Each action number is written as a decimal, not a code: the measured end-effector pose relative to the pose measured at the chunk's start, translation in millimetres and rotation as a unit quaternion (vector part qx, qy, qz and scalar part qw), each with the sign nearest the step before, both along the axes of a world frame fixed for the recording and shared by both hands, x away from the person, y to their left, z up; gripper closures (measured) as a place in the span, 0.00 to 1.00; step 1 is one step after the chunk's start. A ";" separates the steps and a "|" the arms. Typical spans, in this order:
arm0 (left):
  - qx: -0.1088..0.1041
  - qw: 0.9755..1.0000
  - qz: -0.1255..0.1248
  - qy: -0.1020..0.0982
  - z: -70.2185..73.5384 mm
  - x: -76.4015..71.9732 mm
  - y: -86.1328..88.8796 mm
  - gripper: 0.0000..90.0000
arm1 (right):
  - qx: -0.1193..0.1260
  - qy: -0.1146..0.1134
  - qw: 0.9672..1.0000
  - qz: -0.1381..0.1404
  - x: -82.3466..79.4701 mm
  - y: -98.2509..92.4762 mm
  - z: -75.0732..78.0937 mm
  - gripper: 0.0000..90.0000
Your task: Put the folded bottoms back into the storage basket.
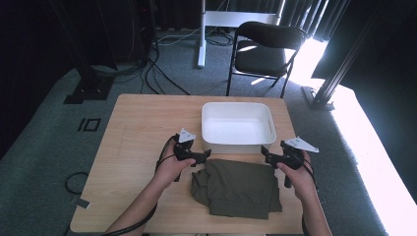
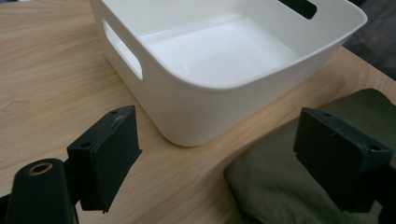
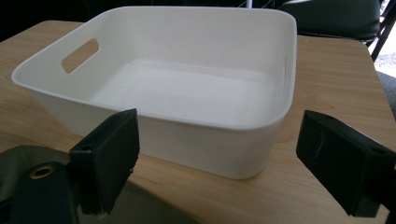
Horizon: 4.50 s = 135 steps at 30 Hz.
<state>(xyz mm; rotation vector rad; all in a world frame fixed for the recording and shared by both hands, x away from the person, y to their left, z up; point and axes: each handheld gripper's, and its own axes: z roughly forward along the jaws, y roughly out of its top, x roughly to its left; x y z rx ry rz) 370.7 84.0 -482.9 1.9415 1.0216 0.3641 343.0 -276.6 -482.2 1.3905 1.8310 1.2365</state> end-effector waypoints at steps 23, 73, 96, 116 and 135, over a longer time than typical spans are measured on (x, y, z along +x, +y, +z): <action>0.007 0.999 -0.024 0.022 -20.1 -35.5 -11.3 0.17 | -0.005 0.031 0.999 -0.020 -47.9 -9.3 -39.7 0.15; 0.060 0.997 -0.040 0.031 -74.6 -63.6 -44.2 0.21 | -0.069 0.100 0.992 0.037 -63.6 17.2 -81.4 0.34; 0.004 0.996 -0.089 0.025 -54.4 -70.2 -40.9 0.82 | -0.026 0.065 0.992 0.101 -76.1 20.5 -50.0 0.89; -0.029 0.996 -0.085 -0.013 -0.2 -60.0 -31.0 0.86 | 0.007 0.008 0.994 0.109 -72.3 15.3 7.8 0.89; -0.040 0.997 -0.063 -0.034 40.4 -20.9 -29.8 0.86 | 0.028 -0.012 0.994 0.106 -24.4 14.9 46.9 0.89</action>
